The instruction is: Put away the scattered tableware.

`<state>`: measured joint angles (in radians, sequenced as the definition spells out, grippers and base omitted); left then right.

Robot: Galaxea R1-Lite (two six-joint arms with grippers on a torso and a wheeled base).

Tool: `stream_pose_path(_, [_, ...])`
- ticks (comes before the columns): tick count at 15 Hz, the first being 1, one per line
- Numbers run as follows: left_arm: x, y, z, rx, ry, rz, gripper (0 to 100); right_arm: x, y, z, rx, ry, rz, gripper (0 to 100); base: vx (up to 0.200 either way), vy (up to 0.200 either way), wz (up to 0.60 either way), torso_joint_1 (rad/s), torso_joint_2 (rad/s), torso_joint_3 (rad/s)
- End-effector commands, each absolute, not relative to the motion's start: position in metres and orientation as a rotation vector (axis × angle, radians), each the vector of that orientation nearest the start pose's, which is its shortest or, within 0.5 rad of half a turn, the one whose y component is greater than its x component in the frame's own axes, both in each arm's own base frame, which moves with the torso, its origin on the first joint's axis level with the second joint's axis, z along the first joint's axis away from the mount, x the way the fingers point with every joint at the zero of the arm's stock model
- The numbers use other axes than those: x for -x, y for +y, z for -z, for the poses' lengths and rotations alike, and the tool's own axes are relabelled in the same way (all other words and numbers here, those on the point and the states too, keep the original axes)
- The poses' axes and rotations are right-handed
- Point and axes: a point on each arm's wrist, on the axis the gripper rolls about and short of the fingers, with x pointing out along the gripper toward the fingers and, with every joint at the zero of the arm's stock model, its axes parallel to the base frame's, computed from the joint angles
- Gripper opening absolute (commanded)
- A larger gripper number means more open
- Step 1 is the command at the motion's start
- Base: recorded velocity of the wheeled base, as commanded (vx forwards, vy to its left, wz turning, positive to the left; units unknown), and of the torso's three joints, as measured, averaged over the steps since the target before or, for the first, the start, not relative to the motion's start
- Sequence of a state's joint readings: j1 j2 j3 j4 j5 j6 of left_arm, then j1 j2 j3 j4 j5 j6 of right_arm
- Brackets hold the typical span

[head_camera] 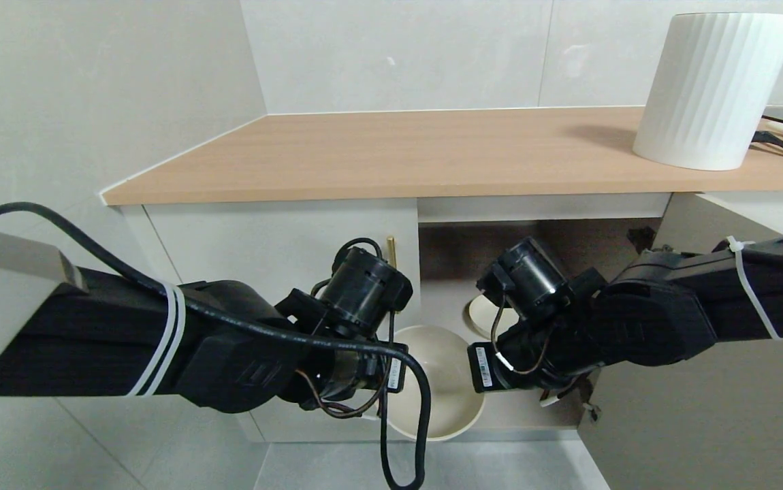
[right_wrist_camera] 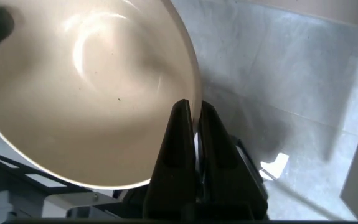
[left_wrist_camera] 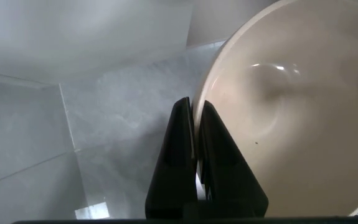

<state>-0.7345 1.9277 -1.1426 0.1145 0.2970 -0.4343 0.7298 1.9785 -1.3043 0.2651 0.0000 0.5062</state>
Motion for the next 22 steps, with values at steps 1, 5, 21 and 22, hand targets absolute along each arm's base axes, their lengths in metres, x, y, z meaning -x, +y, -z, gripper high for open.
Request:
stream_pose_path(1, [-0.260,-0.226,-0.131,-0.039,0.850,0.227,100,-0.272,0.243,-0.142,-0.114,1.021,-0.422,0,0.000,0.000,0.00,0.000,0.00,0.000])
stream_pose_path(5, [-0.260,-0.224,-0.137,-0.028,0.838,0.227,100,-0.282,0.239,-0.134,-0.128,1.030,-0.383,0,0.000,0.000,0.00,0.000,0.00,0.000])
stream_pose_path(21, [-0.260,-0.221,-0.142,-0.018,0.826,0.223,100,-0.420,0.171,-0.087,-0.458,0.825,0.195,0,0.000,0.000,0.00,0.000,0.00,0.000])
stream_pose_path(22, [-0.259,-0.221,-0.141,-0.019,0.828,0.223,100,-0.422,0.171,-0.087,-0.457,0.813,0.203,0,0.000,0.000,0.00,0.000,0.00,0.000])
